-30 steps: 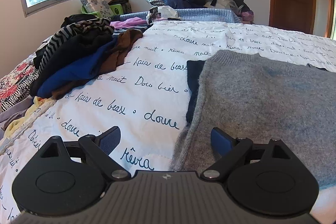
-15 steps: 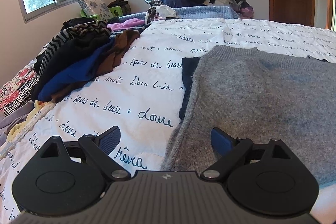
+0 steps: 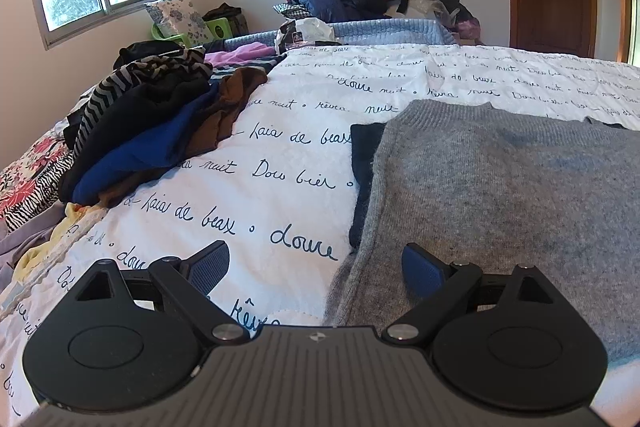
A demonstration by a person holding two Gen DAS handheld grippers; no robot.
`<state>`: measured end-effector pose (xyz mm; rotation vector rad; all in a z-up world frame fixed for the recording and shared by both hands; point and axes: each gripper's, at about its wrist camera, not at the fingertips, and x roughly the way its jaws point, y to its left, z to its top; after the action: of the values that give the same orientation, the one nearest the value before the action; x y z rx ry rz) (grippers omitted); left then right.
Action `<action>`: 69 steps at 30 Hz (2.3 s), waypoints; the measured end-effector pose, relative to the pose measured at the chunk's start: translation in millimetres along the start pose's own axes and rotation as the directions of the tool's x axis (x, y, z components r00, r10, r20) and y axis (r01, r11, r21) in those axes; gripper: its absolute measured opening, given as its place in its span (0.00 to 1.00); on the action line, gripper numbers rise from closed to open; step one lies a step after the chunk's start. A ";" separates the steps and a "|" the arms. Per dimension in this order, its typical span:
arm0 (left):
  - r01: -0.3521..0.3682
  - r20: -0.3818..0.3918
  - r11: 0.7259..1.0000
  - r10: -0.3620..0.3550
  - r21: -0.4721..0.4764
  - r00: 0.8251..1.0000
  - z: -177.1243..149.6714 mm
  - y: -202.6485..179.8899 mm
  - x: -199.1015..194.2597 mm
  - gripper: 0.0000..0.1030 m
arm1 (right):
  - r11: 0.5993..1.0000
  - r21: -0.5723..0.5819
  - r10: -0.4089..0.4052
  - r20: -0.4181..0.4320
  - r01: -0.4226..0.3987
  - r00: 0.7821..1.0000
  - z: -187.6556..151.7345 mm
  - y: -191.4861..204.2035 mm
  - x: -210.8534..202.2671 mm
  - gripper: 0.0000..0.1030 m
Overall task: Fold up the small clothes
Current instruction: 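Move both grippers to the side edge of the folded sweater, then grasp the side edge of the folded sweater with both grippers, then lift the held side edge with both grippers and fold it across the sweater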
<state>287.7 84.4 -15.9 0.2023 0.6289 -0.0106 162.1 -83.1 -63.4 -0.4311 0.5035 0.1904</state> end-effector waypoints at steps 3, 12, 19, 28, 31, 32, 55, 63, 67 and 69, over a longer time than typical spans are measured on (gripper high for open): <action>0.048 -0.002 0.998 -0.048 -0.048 0.999 12.1 9.8 4.0 0.90 | 0.998 -0.056 -0.026 0.017 0.026 1.000 3.8 6.9 2.7 1.00; 0.273 -0.080 0.928 -0.302 -0.255 0.950 52.7 38.9 62.5 0.90 | 0.966 -0.235 -0.092 0.094 0.111 0.991 23.4 37.5 24.4 1.00; 0.442 -0.135 0.778 -0.548 -0.447 0.826 63.8 43.0 124.0 0.90 | 0.961 -0.216 -0.151 0.106 0.171 0.983 43.2 47.1 51.9 1.00; 0.519 -0.092 0.638 -0.676 -0.569 0.731 72.1 35.8 163.3 0.89 | 0.943 -0.248 -0.190 0.145 0.221 0.971 57.3 56.2 72.6 0.99; 0.515 -0.083 0.629 -0.676 -0.582 0.733 75.8 34.4 169.6 0.81 | 0.934 -0.280 -0.174 0.180 0.220 0.968 59.6 62.5 72.7 0.96; 0.513 -0.082 0.631 -0.673 -0.582 0.735 76.7 34.0 171.4 0.79 | 0.931 -0.296 -0.162 0.188 0.213 0.969 59.3 65.0 72.9 0.90; 0.429 -0.071 0.794 -0.504 -0.430 0.861 92.9 24.6 129.0 0.11 | 0.986 -0.168 0.038 0.220 0.000 0.975 68.9 32.1 42.1 0.06; 0.452 0.008 0.816 -0.482 -0.361 0.876 118.1 -0.9 83.3 0.11 | 0.990 0.100 0.074 0.241 -0.100 0.968 66.9 -30.7 8.1 0.06; 0.472 0.053 0.811 -0.486 -0.344 0.873 130.0 -20.4 58.7 0.11 | 0.971 0.203 0.074 0.259 -0.129 0.963 60.0 -56.3 -5.7 0.06; 0.486 0.070 0.811 -0.491 -0.326 0.868 135.3 -30.7 46.7 0.11 | 0.957 0.253 0.072 0.264 -0.141 0.962 54.2 -66.7 -12.2 0.06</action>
<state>402.2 30.9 57.9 -0.2981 0.6766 -0.4011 193.3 -119.4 8.9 -0.1086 0.2959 0.2738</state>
